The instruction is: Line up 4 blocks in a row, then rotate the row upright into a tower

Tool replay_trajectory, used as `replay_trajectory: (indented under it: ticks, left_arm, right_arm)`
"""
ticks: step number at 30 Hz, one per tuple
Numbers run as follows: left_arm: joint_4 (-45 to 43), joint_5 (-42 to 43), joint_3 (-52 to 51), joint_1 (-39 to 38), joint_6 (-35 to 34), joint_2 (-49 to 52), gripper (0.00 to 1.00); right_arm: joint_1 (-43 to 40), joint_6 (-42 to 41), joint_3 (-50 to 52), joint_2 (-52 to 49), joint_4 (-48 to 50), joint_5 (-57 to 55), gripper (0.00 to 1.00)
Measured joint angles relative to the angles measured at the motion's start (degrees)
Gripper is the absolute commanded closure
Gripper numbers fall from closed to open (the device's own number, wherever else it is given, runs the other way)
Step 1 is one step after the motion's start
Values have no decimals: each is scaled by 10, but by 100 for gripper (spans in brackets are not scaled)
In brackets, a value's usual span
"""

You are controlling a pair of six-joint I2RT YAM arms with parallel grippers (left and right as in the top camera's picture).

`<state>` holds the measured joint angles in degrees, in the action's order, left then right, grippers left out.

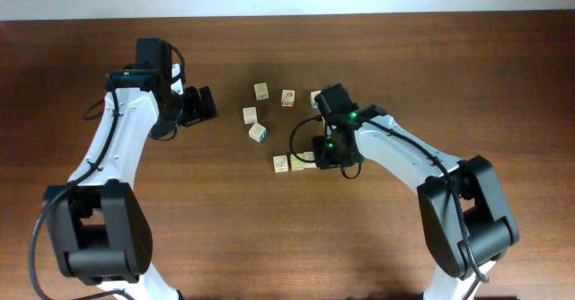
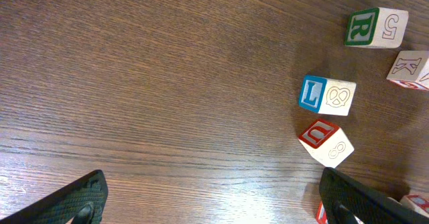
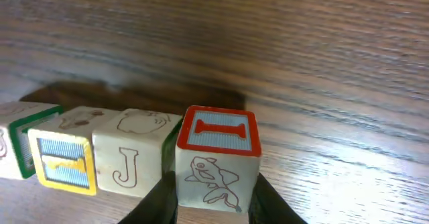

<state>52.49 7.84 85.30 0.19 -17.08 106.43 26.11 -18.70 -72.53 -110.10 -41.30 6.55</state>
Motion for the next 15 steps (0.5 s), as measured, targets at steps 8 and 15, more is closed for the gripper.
replay_trajectory:
  ticks: [8,15]
  left_arm:
    - [0,0,0,0,0,0,1]
    - [-1,0,0,0,0,0,1]
  right_arm:
    - [5,42,0,0,-4,0,58]
    - [5,23,-65,-2,-101,14,56]
